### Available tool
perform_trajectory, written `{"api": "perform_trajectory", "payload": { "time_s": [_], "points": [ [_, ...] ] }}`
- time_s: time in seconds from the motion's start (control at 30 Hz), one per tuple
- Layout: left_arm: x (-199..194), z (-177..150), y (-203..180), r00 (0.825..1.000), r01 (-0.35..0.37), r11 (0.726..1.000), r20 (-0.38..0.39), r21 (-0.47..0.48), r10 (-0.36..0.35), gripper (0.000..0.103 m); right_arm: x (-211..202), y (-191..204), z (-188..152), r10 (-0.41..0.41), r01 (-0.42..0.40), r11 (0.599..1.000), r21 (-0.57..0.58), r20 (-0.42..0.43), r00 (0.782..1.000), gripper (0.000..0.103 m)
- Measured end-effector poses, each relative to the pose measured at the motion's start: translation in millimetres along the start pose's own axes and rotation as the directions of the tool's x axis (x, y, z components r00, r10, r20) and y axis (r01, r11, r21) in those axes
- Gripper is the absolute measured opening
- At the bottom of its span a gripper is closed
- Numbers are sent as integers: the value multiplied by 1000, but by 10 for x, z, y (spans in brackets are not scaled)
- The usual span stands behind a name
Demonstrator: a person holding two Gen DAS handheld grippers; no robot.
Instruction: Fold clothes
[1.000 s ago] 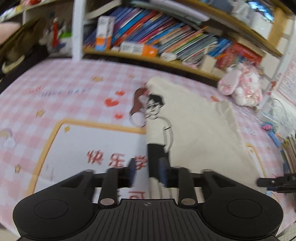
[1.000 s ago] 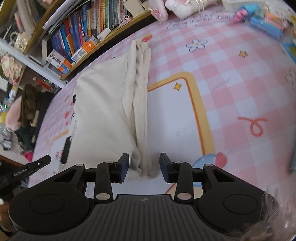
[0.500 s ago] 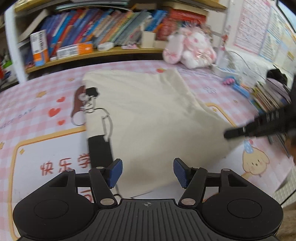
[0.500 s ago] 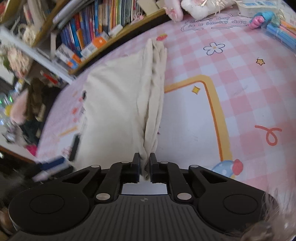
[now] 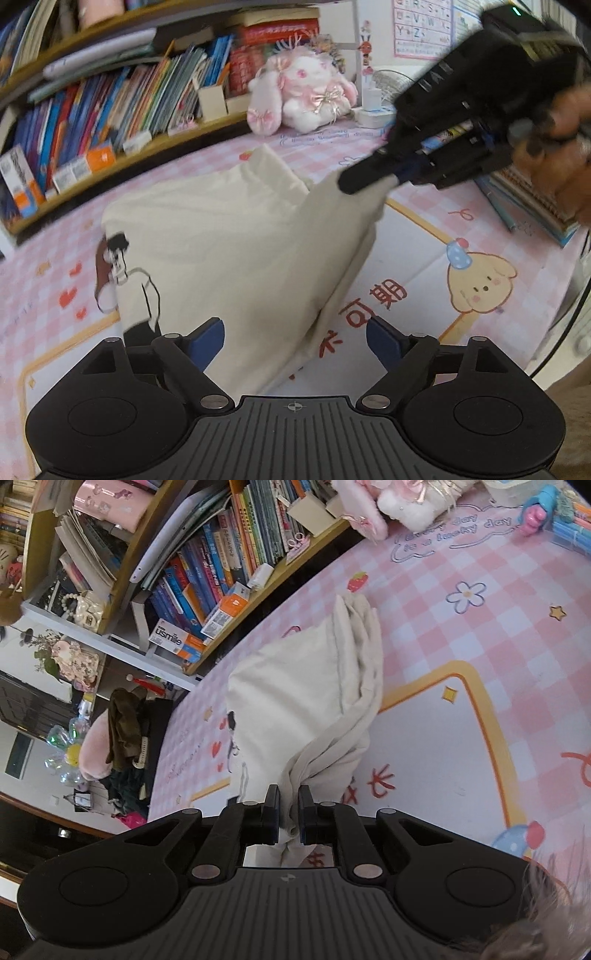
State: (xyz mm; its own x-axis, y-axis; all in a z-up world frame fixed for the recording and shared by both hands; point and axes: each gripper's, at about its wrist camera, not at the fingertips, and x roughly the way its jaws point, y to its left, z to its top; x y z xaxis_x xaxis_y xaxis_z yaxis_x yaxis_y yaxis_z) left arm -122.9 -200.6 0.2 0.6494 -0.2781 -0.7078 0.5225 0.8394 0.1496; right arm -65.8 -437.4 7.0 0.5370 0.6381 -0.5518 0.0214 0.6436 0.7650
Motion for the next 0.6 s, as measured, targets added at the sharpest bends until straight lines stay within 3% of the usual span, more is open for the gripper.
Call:
{"api": "perform_trajectory", "payload": {
  "time_s": [0.07,0.2,0.43,0.6],
  "points": [
    [24,-12,-65,998,-56,998,13,30,56,92,4,26,15,10,-10,1000,6,2,1000,9],
    [107,-30,-118,995,-95,994,-8,56,96,92,-9,1,14,9,-9,999,32,4,1000,9],
    [231,-50,-268,995,-79,990,-45,115,85,92,-29,-61,-22,2,-3,997,74,14,1000,9],
    [341,-47,-419,995,-87,975,-25,204,94,92,-32,-68,-33,4,-5,997,79,15,1000,9]
  ]
}}
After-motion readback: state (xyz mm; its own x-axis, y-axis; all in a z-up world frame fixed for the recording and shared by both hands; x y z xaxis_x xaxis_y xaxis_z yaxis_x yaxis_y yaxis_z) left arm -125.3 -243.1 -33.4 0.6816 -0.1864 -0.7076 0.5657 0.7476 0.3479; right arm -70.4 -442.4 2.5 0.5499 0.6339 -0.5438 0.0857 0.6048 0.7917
